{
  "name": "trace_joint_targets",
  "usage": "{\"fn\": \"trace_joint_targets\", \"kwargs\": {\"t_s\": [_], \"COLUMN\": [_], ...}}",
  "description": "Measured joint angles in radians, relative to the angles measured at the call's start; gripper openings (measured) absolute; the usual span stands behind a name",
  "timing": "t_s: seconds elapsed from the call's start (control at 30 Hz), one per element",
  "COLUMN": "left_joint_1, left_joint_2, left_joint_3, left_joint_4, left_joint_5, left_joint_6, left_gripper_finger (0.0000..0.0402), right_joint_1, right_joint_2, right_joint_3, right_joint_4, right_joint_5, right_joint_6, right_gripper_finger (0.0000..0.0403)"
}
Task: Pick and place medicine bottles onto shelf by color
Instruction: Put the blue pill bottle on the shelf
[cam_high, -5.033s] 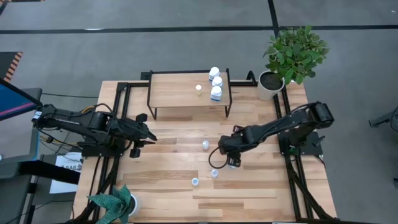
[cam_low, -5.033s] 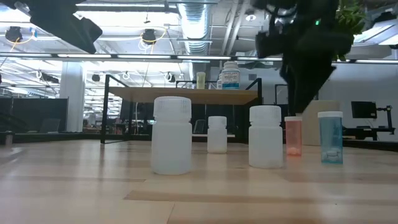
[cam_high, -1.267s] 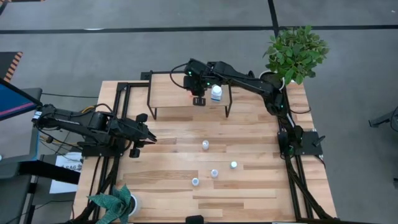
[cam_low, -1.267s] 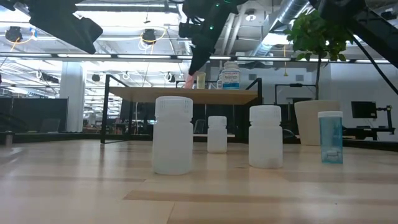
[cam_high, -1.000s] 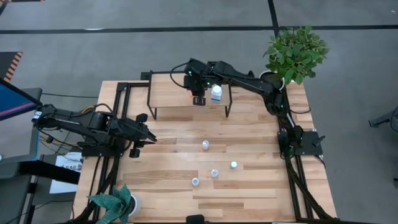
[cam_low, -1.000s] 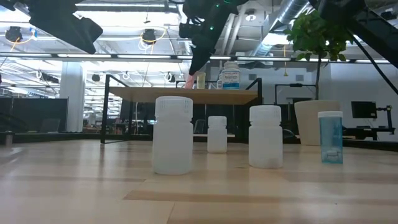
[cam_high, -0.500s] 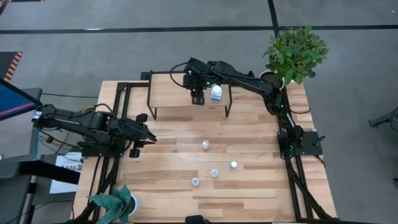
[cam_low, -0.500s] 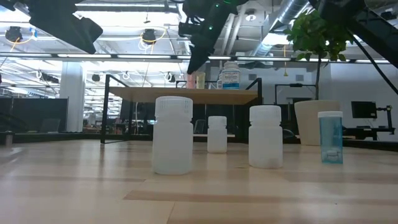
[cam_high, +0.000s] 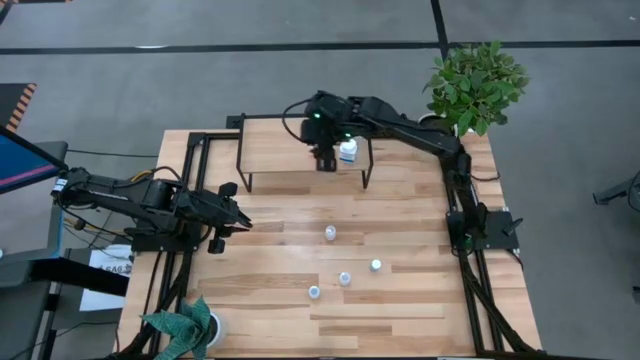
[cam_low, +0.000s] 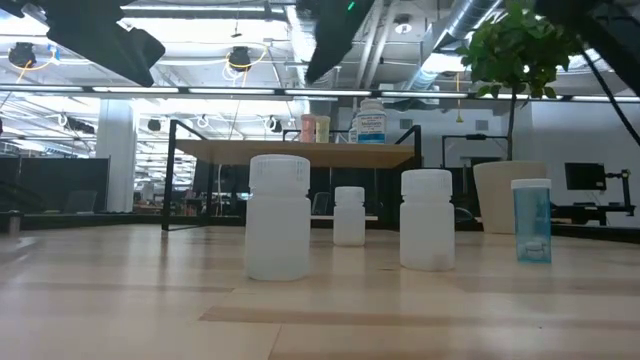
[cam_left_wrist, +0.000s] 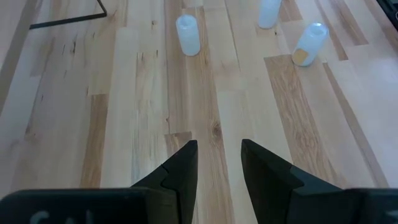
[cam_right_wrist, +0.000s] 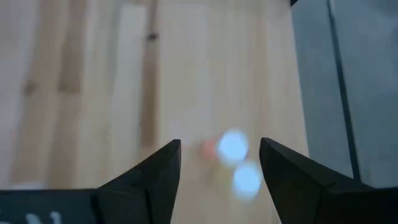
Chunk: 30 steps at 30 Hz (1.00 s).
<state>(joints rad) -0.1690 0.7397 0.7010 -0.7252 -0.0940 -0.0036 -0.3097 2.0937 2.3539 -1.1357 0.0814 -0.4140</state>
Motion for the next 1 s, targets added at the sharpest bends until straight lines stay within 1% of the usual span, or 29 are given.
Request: {"fn": "trace_joint_targets", "kwargs": {"t_s": [0.1, 0.23, 0.33, 0.4, 0.5, 0.6, 0.7, 0.93, 1.0], "left_joint_1": [0.0, 0.0, 0.0, 0.0, 0.0, 0.0, 0.0, 0.0, 0.0], "left_joint_2": [0.0, 0.0, 0.0, 0.0, 0.0, 0.0, 0.0, 0.0, 0.0], "left_joint_3": [0.0, 0.0, 0.0, 0.0, 0.0, 0.0, 0.0, 0.0, 0.0], "left_joint_4": [0.0, 0.001, 0.001, 0.002, 0.002, 0.003, 0.004, 0.009, 0.009], "left_joint_5": [0.0, 0.0, 0.0, 0.0, 0.0, 0.0, 0.0, 0.0, 0.0], "left_joint_6": [0.0, -0.006, -0.006, -0.006, -0.007, -0.007, -0.007, -0.007, -0.007], "left_gripper_finger": [0.0109, 0.0109, 0.0109, 0.0109, 0.0109, 0.0109, 0.0109, 0.0109, 0.0109], "right_joint_1": [0.031, 0.081, 0.132, 0.176, 0.255, 0.348, 0.432, 0.599, 0.64], "right_joint_2": [-0.055, -0.106, -0.126, -0.141, -0.177, -0.24, -0.304, -0.492, -0.536], "right_joint_3": [0.002, 0.002, 0.0, -0.029, -0.108, -0.228, -0.388, -0.815, -0.921], "right_joint_4": [-0.08, -0.28, -0.432, -0.431, -0.435, -0.424, -0.363, -0.068, 0.011], "right_joint_5": [-0.002, -0.01, -0.038, -0.057, -0.088, -0.087, -0.086, -0.076, -0.054], "right_joint_6": [0.073, 0.212, 0.323, 0.376, 0.389, 0.401, 0.477, 0.698, 0.779], "right_gripper_finger": [0.024, 0.024, 0.024, 0.024, 0.024, 0.024, 0.024, 0.024, 0.024]}}
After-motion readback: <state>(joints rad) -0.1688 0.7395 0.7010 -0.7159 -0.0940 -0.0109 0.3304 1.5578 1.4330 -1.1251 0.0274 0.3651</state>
